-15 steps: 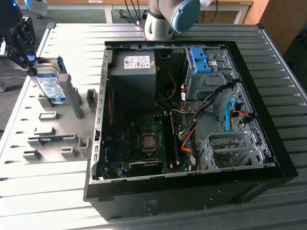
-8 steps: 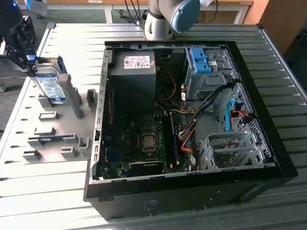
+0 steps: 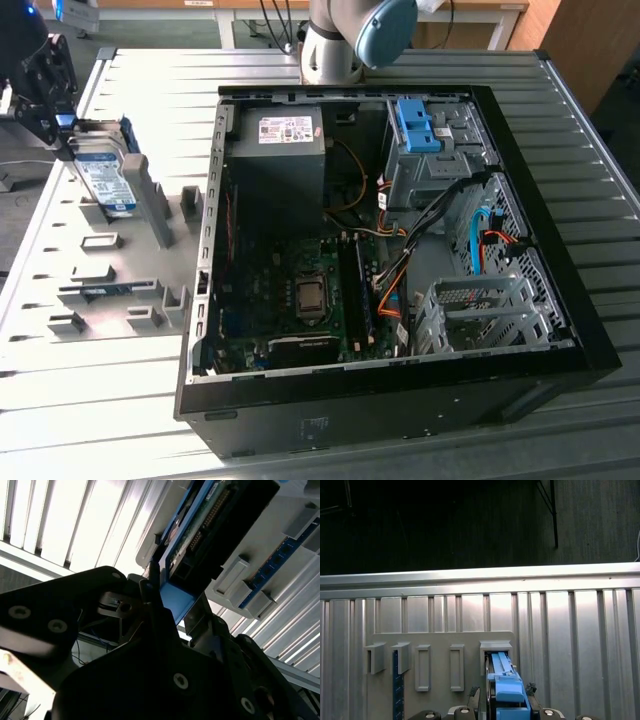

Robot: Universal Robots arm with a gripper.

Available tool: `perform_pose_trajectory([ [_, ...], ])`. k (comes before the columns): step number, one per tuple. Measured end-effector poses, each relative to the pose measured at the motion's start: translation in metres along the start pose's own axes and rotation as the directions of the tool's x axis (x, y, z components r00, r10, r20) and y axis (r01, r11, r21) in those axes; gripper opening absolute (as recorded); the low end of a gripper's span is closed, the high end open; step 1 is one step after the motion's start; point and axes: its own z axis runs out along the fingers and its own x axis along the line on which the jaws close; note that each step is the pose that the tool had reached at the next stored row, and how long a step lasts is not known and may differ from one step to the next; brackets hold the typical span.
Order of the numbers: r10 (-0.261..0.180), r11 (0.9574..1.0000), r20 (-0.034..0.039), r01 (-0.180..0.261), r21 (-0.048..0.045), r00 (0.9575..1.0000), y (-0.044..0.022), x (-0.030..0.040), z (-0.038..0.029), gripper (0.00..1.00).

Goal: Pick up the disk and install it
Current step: 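Pick up the disk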

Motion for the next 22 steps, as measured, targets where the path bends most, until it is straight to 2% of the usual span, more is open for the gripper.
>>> perform_pose_trajectory([
  [7,0.0,1.0,0.0001,0.0,0.0001,1.0,0.0,0.0,0.0005,0.44],
  [8,0.0,1.0,0.0,0.0,0.0001,1.0,0.0,0.0,0.0005,0.37],
  [22,0.0,1.0,0.0001,0.0,0.0001,1.0,0.0,0.0001,0.0005,0.37],
])
